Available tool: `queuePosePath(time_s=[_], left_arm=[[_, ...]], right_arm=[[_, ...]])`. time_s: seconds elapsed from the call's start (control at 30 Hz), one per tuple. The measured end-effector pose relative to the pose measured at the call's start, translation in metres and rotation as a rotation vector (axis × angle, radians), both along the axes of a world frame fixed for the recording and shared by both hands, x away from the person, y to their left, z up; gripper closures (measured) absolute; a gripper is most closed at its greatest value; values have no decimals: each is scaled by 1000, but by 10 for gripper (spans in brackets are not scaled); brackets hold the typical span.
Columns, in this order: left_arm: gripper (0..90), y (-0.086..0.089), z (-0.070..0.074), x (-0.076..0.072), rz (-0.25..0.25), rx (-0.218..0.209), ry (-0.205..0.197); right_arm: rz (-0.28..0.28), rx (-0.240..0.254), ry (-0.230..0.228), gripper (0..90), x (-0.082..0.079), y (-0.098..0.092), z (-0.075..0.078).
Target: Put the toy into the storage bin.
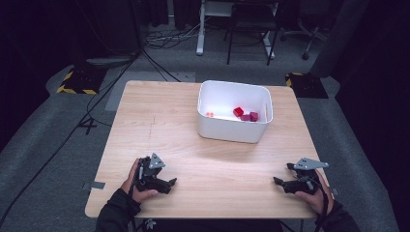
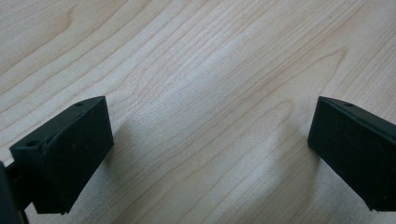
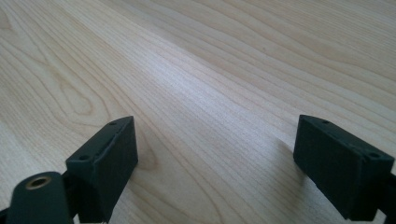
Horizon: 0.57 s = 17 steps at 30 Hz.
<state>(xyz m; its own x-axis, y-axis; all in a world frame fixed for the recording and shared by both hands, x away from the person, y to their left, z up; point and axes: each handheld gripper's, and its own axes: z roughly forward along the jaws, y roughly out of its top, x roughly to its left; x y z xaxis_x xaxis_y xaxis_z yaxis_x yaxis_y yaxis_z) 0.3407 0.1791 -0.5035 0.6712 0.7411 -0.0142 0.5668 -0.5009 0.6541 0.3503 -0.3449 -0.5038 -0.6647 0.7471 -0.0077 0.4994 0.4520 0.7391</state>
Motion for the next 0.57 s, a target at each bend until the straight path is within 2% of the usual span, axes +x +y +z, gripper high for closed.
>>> queuePosePath(time_s=[0.57], left_arm=[[3, -1, 0, 1, 2, -8, 4]], right_arm=[[-7, 0, 1, 138, 0, 0, 0]])
